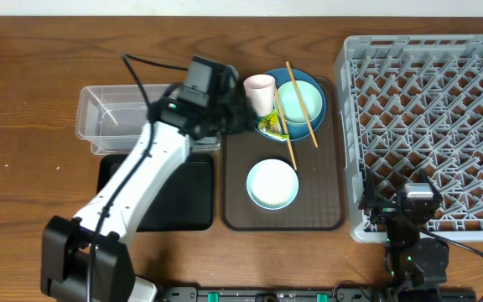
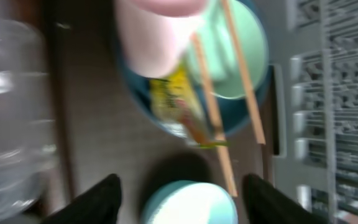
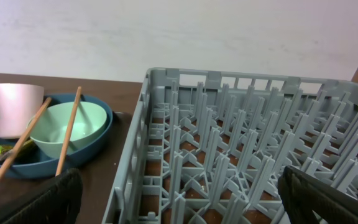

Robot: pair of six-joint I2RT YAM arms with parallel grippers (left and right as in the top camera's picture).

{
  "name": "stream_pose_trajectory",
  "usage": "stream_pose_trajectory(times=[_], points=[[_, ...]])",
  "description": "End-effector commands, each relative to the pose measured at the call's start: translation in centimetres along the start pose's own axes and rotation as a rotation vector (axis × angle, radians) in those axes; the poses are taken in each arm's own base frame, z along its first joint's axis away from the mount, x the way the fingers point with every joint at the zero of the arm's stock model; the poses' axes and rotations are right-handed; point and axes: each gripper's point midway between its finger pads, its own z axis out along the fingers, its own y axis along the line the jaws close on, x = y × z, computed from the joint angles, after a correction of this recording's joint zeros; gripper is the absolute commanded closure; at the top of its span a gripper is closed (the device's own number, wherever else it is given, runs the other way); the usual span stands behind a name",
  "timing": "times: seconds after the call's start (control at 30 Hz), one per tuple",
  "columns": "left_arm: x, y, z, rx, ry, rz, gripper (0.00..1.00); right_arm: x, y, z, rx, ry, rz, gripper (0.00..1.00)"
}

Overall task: Sort waste into correct bins and load items into the dishwasher rack
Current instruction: 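Move the left gripper to the yellow snack wrapper and grasp it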

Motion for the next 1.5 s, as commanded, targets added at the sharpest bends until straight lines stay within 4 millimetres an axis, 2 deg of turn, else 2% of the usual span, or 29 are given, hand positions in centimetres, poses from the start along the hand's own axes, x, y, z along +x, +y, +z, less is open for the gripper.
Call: stream_pose_trajectory(times=[0.0, 0.1, 0.33, 0.53, 0.9, 1.27, 1.47], points=[[0.1, -3.5, -0.5, 0.083, -0.015, 0.007, 0.31, 0.1, -0.3, 0.0, 0.016, 0.002, 0.013, 0.01], [0.1, -4.8, 0.1, 0.072, -0.045, -0.006, 0.31, 0.1, -0.3, 0.0, 0.017, 0.002, 0.014, 0.01], [0.7, -4.1, 1.9, -0.068, -0.098, -0.079, 0.32, 0.1, -0.3, 0.0, 0.016, 0.002, 0.013, 0.01], [0.5, -2.6, 3.0, -0.143, -0.130, -0.176, 0.32, 0.1, -0.3, 0.0, 0.016, 0.002, 0.013, 0.01], [1.5, -0.4, 7.9, -0.197, -0.077, -0.232, 0.32, 0.1, -0.3, 0.0, 0.016, 0.002, 0.013, 0.01], [1.9, -0.2, 8.6, -0.204, -0.064, -0.231, 0.40, 0.1, -0.3, 0.0, 0.016, 0.003, 0.014, 0.01], [2.5, -1.2, 8.8, -0.186, -0.054, -0.212, 0.41, 0.1, -0.3, 0.0, 0.016, 0.003, 0.013, 0.01]])
